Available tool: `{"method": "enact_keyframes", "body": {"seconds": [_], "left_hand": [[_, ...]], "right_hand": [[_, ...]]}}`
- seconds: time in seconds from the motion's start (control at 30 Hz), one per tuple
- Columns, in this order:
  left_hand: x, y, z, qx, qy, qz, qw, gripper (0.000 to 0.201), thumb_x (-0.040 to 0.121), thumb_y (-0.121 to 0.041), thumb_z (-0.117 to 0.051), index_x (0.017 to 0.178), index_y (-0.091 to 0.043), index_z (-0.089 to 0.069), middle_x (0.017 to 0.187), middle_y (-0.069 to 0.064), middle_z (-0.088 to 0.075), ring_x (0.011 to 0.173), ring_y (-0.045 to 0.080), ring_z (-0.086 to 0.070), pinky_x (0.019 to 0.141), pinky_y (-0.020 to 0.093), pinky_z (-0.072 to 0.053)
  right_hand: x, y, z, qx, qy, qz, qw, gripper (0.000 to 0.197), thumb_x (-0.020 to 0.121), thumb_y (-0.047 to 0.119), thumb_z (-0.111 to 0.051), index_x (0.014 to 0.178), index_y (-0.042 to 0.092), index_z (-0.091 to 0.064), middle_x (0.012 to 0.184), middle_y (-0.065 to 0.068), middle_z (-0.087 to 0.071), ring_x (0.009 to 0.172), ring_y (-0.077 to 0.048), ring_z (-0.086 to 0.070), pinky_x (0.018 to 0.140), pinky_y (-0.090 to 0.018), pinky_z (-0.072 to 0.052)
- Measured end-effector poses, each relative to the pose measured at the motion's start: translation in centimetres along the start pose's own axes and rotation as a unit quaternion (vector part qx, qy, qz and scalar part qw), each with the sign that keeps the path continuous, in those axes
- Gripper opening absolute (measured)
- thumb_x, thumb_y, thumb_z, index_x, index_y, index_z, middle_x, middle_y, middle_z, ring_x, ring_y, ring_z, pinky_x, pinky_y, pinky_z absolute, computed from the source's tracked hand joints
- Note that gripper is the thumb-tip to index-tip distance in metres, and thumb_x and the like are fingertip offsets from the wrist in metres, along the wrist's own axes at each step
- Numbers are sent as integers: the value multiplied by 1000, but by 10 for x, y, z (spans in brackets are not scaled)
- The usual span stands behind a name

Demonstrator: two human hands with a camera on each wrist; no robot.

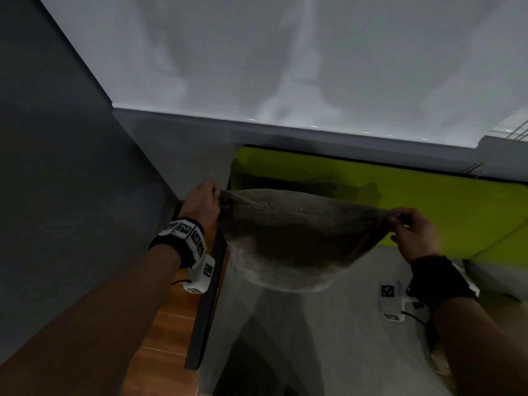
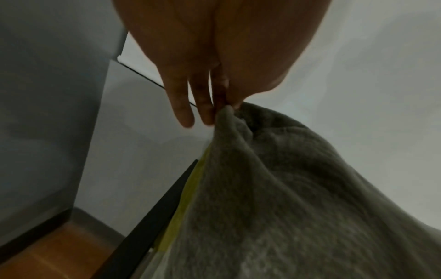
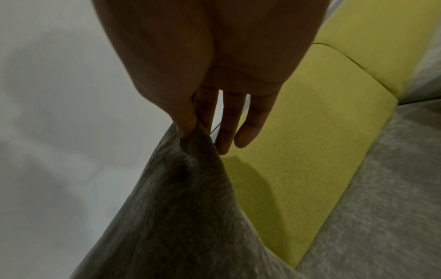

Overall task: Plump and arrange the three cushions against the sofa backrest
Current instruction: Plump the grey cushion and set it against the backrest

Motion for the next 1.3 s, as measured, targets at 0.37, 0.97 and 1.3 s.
{"method": "enact_keyframes", "body": {"seconds": [0.37, 0.97, 1.3], "left_hand": [[-1, -21, -33, 175, 117, -104, 972, 34, 87, -21, -65, 121, -16, -63, 118, 12, -57, 109, 35, -56, 89, 45, -51], [6, -5, 15, -3, 62, 12, 998, 16, 91, -29, -69, 100, -16, -65, 93, -1, -64, 91, 20, -61, 80, 29, -45], [-16, -3, -40, 165, 162, -10, 973, 25, 92, -28, -57, 109, -12, -66, 109, 15, -68, 99, 36, -65, 85, 43, -55]], "right_hand": [[-11, 21, -1, -27, 10, 50, 998, 44, 98, 11, -66, 84, 53, -64, 95, 2, -67, 93, -25, -65, 81, -38, -50], [-19, 22, 2, -80, 12, 55, 995, 16, 101, 16, -63, 107, 30, -61, 107, 0, -65, 97, -31, -66, 85, -47, -54], [-19, 22, 3, -89, 12, 49, 995, 11, 101, 18, -63, 106, 28, -63, 108, -2, -66, 94, -28, -64, 77, -37, -46]]}}
Point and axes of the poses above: each hand's wrist, its own x-axis towards the middle knuckle, its own z-axis out of the back of the hand, y = z × x, the point moved 10 cm from there along x, towards the middle knuckle
